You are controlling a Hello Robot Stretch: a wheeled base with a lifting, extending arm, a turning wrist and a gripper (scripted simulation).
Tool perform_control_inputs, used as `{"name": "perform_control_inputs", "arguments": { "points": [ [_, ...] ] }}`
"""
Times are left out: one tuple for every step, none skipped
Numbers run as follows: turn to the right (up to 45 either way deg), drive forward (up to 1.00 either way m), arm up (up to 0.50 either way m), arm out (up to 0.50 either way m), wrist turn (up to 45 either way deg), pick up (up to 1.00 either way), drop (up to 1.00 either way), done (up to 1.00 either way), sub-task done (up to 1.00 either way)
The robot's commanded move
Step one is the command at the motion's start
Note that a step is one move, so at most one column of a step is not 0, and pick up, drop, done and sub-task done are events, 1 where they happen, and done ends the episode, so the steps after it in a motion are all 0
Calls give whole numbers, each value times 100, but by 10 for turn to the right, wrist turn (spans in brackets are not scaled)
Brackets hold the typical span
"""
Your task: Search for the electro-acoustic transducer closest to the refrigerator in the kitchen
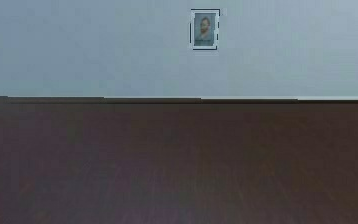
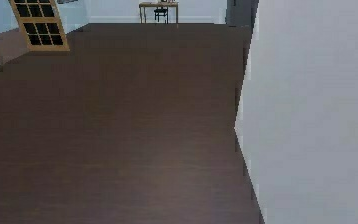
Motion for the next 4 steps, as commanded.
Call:
{"name": "perform_control_inputs", "arguments": {
  "points": [
    [-450, 0, 0, 0, 0, 0, 0, 0, 0],
    [-420, 0, 0, 0, 0, 0, 0, 0, 0],
    [0, 100, 0, 0, 0, 0, 0, 0, 0],
    [0, 100, 0, 0, 0, 0, 0, 0, 0]
  ]
}}
